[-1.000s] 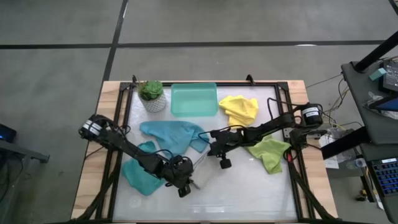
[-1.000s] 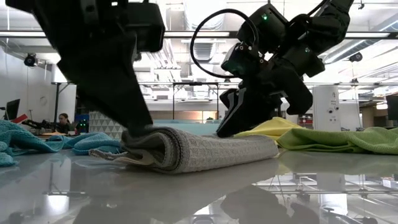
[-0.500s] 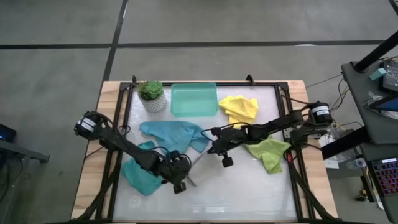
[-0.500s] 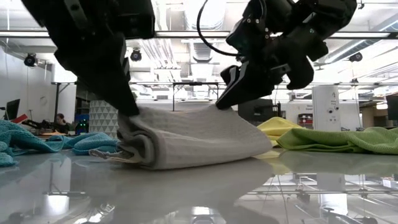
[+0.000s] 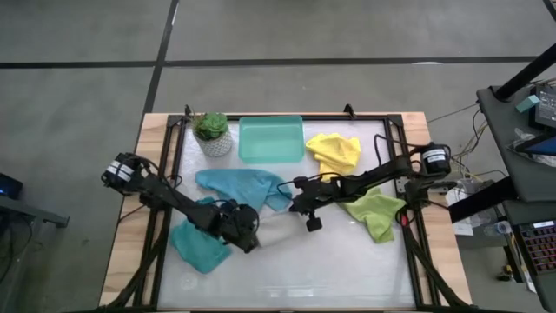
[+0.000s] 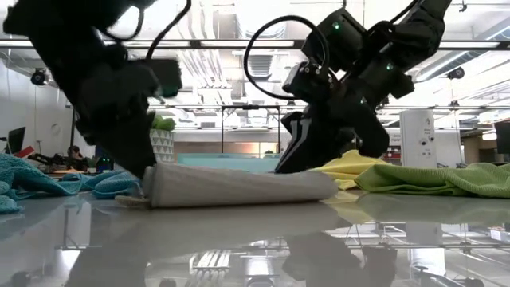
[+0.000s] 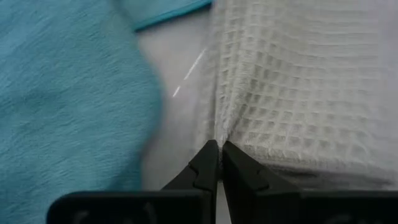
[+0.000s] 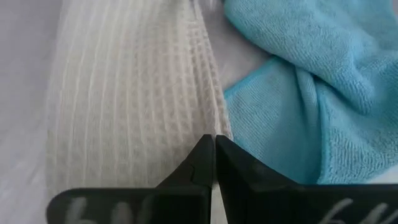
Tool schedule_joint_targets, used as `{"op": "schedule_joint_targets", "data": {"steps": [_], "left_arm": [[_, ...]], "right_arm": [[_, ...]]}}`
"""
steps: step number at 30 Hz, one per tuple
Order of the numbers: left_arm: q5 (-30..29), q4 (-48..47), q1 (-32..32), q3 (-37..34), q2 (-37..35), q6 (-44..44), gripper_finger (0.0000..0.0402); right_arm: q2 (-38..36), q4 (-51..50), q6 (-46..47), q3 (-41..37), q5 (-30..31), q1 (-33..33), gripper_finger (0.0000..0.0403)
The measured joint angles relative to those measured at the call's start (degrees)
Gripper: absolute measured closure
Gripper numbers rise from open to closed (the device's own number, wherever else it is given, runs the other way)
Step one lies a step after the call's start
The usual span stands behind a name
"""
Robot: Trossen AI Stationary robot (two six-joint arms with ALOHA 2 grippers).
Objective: Fold microfiber towels
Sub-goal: Fold the gray microfiber cloth
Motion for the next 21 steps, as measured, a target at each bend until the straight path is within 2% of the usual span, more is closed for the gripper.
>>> {"op": "schedule_joint_targets", "data": {"steps": [5,9,14,18,21], "left_arm": [[-0.8,2.5,0.7,-2.2,0.0,-1.0,0.0398],[-1.3,2.6,0.8,-2.1,-0.1,-0.8,0.0378],[-1.3,2.1,0.8,-2.1,-0.3,-0.9,0.0330],[-0.8,2.0,0.8,-1.8,-0.4,-0.8,0.0286],[1.9,1.9,0.8,-1.7,-1.3,2.5,0.0262]], "right_arm": [[1.1,0.0,-0.2,0.0,1.4,0.0,0.0394],[0.9,-0.4,0.2,0.1,1.7,0.0,0.0394],[0.8,-2.9,1.0,1.8,1.7,0.0,0.0380],[0.8,-8.3,2.4,4.5,1.7,0.0,0.0351],[0.7,-13.6,3.7,7.5,1.7,0.0,0.0327]]}}
